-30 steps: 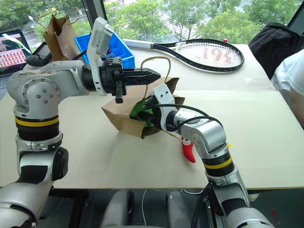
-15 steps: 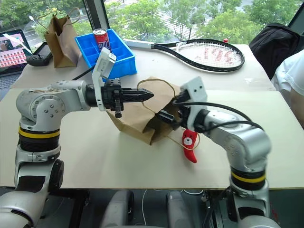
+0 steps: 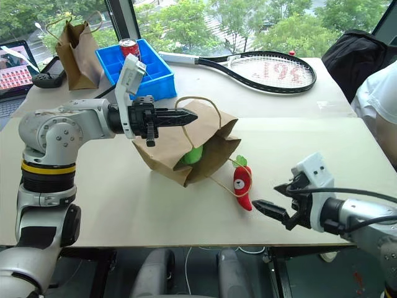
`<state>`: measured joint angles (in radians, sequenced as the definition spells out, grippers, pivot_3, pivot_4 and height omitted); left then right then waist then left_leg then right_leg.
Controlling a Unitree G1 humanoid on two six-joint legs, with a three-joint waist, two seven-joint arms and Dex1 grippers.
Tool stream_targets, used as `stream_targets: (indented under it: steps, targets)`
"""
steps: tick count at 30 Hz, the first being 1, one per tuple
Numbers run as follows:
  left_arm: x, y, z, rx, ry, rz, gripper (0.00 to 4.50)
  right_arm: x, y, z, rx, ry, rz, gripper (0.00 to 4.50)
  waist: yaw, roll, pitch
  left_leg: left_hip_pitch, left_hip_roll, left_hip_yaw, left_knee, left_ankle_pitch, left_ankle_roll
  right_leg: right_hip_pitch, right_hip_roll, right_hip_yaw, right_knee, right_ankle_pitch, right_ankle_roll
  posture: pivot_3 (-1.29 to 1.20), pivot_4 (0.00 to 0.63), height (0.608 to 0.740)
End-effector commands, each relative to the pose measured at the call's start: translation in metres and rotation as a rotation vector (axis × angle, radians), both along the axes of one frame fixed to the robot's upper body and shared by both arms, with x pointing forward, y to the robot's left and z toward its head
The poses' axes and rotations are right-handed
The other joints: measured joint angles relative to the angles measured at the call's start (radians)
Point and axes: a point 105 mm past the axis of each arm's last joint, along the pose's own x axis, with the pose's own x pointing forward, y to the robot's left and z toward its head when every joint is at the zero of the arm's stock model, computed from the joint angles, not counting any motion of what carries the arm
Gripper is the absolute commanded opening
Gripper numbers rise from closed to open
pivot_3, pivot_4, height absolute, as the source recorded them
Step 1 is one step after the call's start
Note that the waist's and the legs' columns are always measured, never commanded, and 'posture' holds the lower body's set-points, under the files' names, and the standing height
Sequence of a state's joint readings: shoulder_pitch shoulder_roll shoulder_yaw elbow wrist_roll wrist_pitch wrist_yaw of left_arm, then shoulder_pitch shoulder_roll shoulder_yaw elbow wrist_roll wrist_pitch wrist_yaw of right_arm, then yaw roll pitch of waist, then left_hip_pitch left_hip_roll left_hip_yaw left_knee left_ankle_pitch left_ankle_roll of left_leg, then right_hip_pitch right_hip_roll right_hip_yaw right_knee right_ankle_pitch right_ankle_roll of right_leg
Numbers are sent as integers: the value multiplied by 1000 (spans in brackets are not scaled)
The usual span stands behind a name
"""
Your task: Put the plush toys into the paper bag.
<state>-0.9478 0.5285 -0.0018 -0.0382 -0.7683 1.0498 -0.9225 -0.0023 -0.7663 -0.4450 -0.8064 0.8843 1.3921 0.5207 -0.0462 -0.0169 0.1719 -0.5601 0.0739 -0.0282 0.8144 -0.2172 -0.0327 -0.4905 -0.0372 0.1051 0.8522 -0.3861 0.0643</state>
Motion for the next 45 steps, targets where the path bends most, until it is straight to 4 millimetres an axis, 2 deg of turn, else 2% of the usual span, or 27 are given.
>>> stream_targets:
  steps: [1, 4, 7, 12, 15, 18, 19, 21, 23, 26, 29, 32, 35, 39, 45]
  targets:
    - [-3, -1, 15, -6, -63, -16, 0, 7, 11, -5, -7, -54, -6, 4472, 2, 0, 0, 0, 0, 0, 0, 0, 0, 0, 0, 0, 0, 0, 0, 0, 150, 658]
    - [-3, -1, 17, -10, -68, -18, 0, 18, 16, -19, -21, -58, -38, 4472, 2, 0, 0, -1, 0, 0, 0, 0, 0, 0, 0, 0, -1, 0, 0, 0, 150, 658]
    - [-3, -2, 17, -12, -72, -17, 0, 27, 13, -33, -23, -54, -100, 3790, 1, 0, 0, -1, 0, 0, 0, 0, 0, 0, 0, 0, -2, 1, -2, 0, 150, 658]
    - [-3, 0, 20, -21, -76, -12, 0, 24, 1, -33, -69, -66, -106, 1990, 3, 0, 0, 0, 0, 0, 0, 0, 0, 1, 0, 0, -2, 1, -1, 0, 150, 658]
    - [-3, 0, 21, -26, -78, -9, 0, 19, -23, -27, -137, -69, -128, 1000, 9, 0, 0, 0, 0, 0, 0, 0, 0, 1, 0, 0, -2, 1, -1, 0, 150, 658]
    - [-3, -1, 22, -36, -81, -13, 0, 14, -60, -16, -245, -76, -171, 69, 20, 0, 0, -1, -2, 0, 0, 0, 0, 2, -1, 0, -4, 1, -1, 0, 150, 658]
    - [-3, -1, 22, -37, -82, -14, 0, 13, -66, -14, -263, -79, -178, 69, 23, 0, 0, -1, -2, 0, 0, 0, 0, 3, -1, 0, -5, 1, -1, 0, 150, 658]
    - [-4, -1, 24, -47, -84, -20, 0, 10, -97, -4, -379, -89, -207, 69, 26, 0, 0, -1, -2, 0, 0, 0, 0, 3, -1, 0, -7, 2, 0, 0, 150, 658]
    - [-4, -2, 25, -52, -85, -26, 0, 8, -114, 7, -451, -100, -205, 69, 29, 0, 0, -2, -3, 0, 0, 0, 0, 4, -2, 1, -9, 2, 1, 0, 150, 658]
    - [-5, -4, 25, -56, -84, -34, 0, 15, -94, 41, -401, -188, -91, 69, 20, 0, 0, -1, -3, 0, 0, 0, 0, 5, -2, 1, -10, 3, 2, 0, 150, 658]
    - [-6, -6, 24, -56, -83, -37, 0, 17, -54, 66, -324, -254, 96, 69, 8, 0, 0, 0, -3, 0, 0, 0, 0, 6, -2, 1, -10, 3, 2, 0, 150, 658]
    - [-5, -7, 23, -55, -82, -38, 0, 13, -19, 79, -247, -260, 253, 69, 3, 0, 1, 1, -3, -1, 0, 0, 0, 7, -2, 1, -10, 3, 2, 0, 150, 658]
    - [-5, -8, 24, -58, -79, -38, 0, 10, 6, 78, -222, -231, 369, 69, 7, -1, 1, 1, -3, -1, -1, 0, 0, 9, -2, 0, -13, 5, -1, 0, 150, 658]
    - [-3, -6, 25, -52, -81, -28, 0, 15, 28, 71, -181, -221, 451, 69, 12, -1, 2, -1, -4, -1, -1, 0, 0, 10, -3, 0, -14, 5, -1, 0, 150, 658]
    - [-4, -6, 27, -58, -90, -25, 0, 32, 38, 51, -195, -196, 474, 69, 12, -1, 2, 0, -5, -1, -1, 0, 0, 10, -4, 0, -15, 5, -1, 0, 150, 658]
